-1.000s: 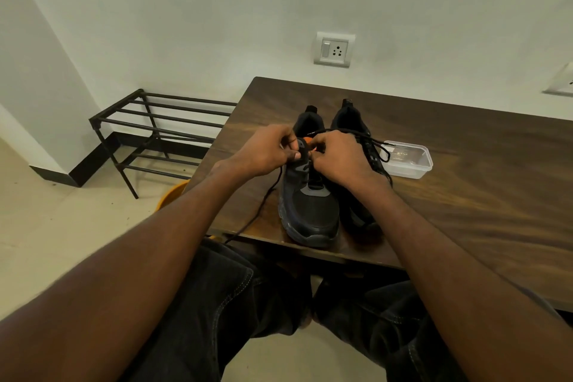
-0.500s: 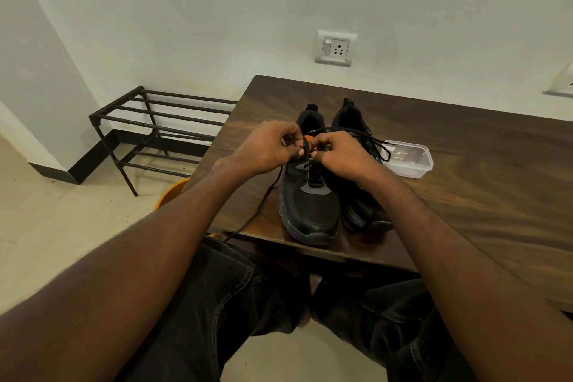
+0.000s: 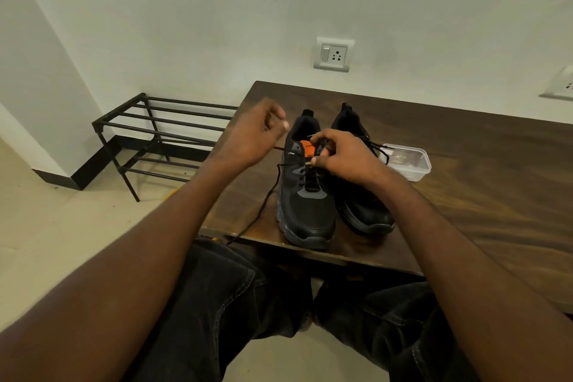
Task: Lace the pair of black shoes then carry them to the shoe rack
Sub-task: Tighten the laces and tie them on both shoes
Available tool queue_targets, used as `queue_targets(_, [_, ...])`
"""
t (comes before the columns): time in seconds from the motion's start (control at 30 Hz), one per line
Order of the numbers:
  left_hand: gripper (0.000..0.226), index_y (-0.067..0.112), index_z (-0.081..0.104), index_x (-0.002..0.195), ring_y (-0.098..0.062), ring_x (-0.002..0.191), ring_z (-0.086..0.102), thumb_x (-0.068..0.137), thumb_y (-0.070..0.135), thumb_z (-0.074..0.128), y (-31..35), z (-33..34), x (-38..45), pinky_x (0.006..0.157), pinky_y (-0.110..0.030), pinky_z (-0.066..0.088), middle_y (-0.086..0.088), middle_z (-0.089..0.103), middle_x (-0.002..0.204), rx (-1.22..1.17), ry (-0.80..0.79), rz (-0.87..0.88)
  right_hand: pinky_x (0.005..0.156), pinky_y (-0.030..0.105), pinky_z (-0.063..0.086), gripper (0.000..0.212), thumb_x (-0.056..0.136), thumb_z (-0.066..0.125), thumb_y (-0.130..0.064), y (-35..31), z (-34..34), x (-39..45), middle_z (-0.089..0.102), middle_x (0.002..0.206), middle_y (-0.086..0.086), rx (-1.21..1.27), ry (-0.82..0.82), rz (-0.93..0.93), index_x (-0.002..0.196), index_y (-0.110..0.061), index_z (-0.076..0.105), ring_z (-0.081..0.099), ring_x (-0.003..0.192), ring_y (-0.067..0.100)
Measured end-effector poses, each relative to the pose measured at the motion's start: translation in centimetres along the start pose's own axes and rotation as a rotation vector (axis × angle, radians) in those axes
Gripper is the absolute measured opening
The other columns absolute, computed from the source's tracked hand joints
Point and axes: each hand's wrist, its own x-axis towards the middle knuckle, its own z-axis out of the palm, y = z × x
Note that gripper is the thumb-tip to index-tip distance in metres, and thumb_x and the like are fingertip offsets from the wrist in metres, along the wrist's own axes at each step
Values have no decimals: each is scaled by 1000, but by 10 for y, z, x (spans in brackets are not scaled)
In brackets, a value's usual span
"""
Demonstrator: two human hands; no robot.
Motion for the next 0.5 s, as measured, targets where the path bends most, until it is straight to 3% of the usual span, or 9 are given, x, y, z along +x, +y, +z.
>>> queue_targets(0.1, [9, 24, 68, 95, -8, 86, 61, 93, 30, 74, -10, 16, -7, 73, -30, 50, 6, 67, 93, 211, -217, 38, 68, 29, 59, 31, 99, 64, -7, -3, -4, 0, 70, 101, 12, 175, 65, 23, 125, -23, 67, 66, 72, 12])
queue_targets(0.2, [12, 26, 68, 83, -11, 85, 65, 92, 24, 76, -11, 18, -3, 82, -42, 57, 6, 70, 87, 247, -211, 28, 64, 25, 58, 29, 102, 56, -1, -9, -5, -1, 67, 104, 12, 327, 67, 30, 119, -20, 70, 66, 69, 11])
queue_targets(0.27, [10, 23, 69, 86, -12, 86, 67, 95, 20, 71, -10, 18, 0, 85, -44, 58, 4, 71, 88, 210, -208, -1, 64, 24, 58, 30, 102, 56, 1, -10, -6, -2, 66, 108, 11, 345, 54, 14, 119, -19, 70, 66, 70, 12])
queue_targets(0.37, [11, 16, 60, 99, -19, 92, 72, 106, 14, 52, 8, 10, 1, 73, -32, 54, -2, 74, 93, -284, -72, -59, 68, 22, 54, 34, 98, 66, -4, -5, -9, -3, 66, 115, 3, 131, 5, -9, 124, -24, 69, 68, 85, 12])
queue_targets(0.43, [16, 13, 54, 102, -24, 79, 72, 111, 16, 41, 17, -2, 2, 59, -28, 49, -5, 71, 85, -743, 51, -160, 74, 19, 48, 41, 96, 71, -6, -2, -10, -3, 65, 124, 0, 16, -52, -14, 130, -28, 67, 66, 100, 13])
queue_targets(0.47, [17, 14, 53, 101, -21, 71, 67, 112, 19, 41, 16, -5, 5, 56, -28, 45, -4, 67, 80, -799, 95, -184, 79, 19, 48, 44, 95, 72, -6, -1, -9, -3, 65, 129, 0, -19, -65, -14, 133, -28, 66, 64, 107, 14])
queue_targets(0.5, [15, 17, 55, 101, -17, 67, 62, 111, 22, 44, 15, -7, 5, 56, -26, 43, -2, 64, 79, -688, 114, -181, 85, 21, 47, 48, 94, 72, -5, -2, -9, -4, 64, 133, 1, -63, -67, -20, 135, -28, 65, 62, 115, 15])
